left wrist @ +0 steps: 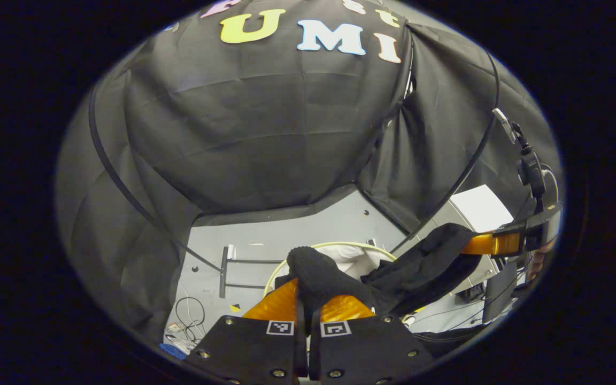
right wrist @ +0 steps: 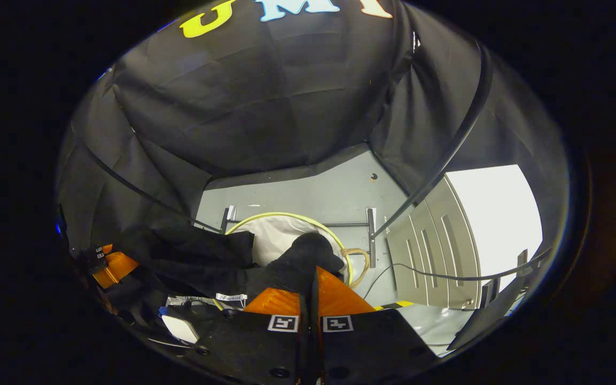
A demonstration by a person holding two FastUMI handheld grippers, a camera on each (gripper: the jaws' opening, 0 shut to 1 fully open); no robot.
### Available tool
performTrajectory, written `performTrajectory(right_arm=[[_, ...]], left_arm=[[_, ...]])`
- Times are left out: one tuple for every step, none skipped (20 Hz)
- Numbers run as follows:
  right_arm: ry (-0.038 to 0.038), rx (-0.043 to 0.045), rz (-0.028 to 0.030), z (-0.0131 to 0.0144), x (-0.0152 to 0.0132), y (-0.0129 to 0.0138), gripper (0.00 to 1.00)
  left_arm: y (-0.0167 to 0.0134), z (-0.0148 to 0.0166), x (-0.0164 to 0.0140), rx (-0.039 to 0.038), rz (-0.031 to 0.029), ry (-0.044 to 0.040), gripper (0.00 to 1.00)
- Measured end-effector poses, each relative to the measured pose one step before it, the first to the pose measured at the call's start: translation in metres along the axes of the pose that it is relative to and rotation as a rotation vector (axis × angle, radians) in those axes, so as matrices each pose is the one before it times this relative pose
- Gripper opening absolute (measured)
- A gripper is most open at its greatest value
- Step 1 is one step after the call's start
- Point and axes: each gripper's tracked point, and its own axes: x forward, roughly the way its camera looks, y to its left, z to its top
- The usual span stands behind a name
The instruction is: Grasp the clothes on the hanger with both hands and then place them into the laundry hamper below.
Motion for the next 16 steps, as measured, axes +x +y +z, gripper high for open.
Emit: performTrajectory(right_arm=[[-0.00143, 0.00020, 0.00205, 0.00040, -0.00096, -0.00087, 0.02], [0.00063, 0.00215, 0.00218, -0.00149, 0.00026, -0.00020, 0.05], [-0.00012, 0.00292, 0.00267, 0.00073, -0.00110, -0.00080, 0.01], [-0.00119, 0.00335, 0.00118, -0.00041, 0.00005, -0.00075, 0.01], [-0.00003, 0.00320, -0.00066, 0.00036, -0.00026, -0.00140, 0.01], [-0.00225, 0.00482, 0.00156, -0.00092, 0.00021, -0.00142, 0.01], [0.00291, 0.00465, 0.00228, -0.00023, -0.00011, -0.00007, 0.01], [0.00022, 0.00601, 0.00866, 0.00012, -0.00087, 0.00187, 0.04], [0.00171, 0.00286, 0.00581, 0.00135, -0.00068, 0.00133, 0.09], [0.00143, -0.00302, 0.00069, -0.00071, 0.00074, 0.00006, 0.05], [0.00138, -0.00363, 0.00382, 0.00112, -0.00106, 0.00035, 0.09], [0.00101, -0.00370, 0.00109, -0.00063, 0.00049, -0.00045, 0.05], [0.00242, -0.00294, 0.00391, -0.00011, -0.00068, -0.00008, 0.05], [0.00345, 0.00143, 0.01693, -0.00077, -0.00005, 0.00394, 0.05], [0.00035, 0.00366, 0.01145, -0.00037, -0.00175, 0.00147, 0.16], [-0.00614, 0.00227, 0.00685, 0.00163, -0.00257, 0.00042, 0.21]], left_arm=[[-0.00202, 0.00040, 0.00092, -0.00078, -0.00024, -0.00058, 0.03], [-0.00105, -0.00201, -0.00181, -0.00071, 0.00301, -0.00094, 0.03], [-0.00005, -0.00036, 0.00059, -0.00231, 0.00470, 0.00102, 0.03], [-0.00071, -0.00187, 0.00011, -0.00570, 0.00350, 0.00089, 0.03], [-0.00177, -0.00025, -0.00006, -0.00821, 0.00030, 0.00071, 0.03], [-0.00269, -0.00125, -0.00110, -0.00767, -0.00091, 0.00035, 0.04], [0.00006, -0.00100, 0.00042, -0.00707, 0.00120, -0.00059, 0.03], [0.00033, -0.00277, 0.00084, -0.00615, 0.00120, 0.00213, 0.04], [-0.00110, -0.00137, 0.00117, -0.00820, -0.00005, 0.00230, 0.04], [-0.00154, -0.00259, 0.00004, -0.00954, -0.00267, -0.00066, 0.04], [-0.00115, -0.00068, -0.00027, -0.01025, -0.00412, 0.00043, 0.04], [-0.00087, -0.00235, 0.00127, -0.00513, 0.00605, 0.00334, 0.03], [0.00176, -0.00298, -0.00245, -0.00273, 0.00338, 0.00422, 0.11], [-0.00160, -0.00322, 0.00077, -0.00031, 0.00402, 0.00442, 0.12], [0.00127, -0.00264, -0.00059, -0.00168, 0.00950, 0.00331, 0.13], [0.00412, -0.00384, -0.00387, -0.00525, 0.01457, 0.00412, 0.12]])
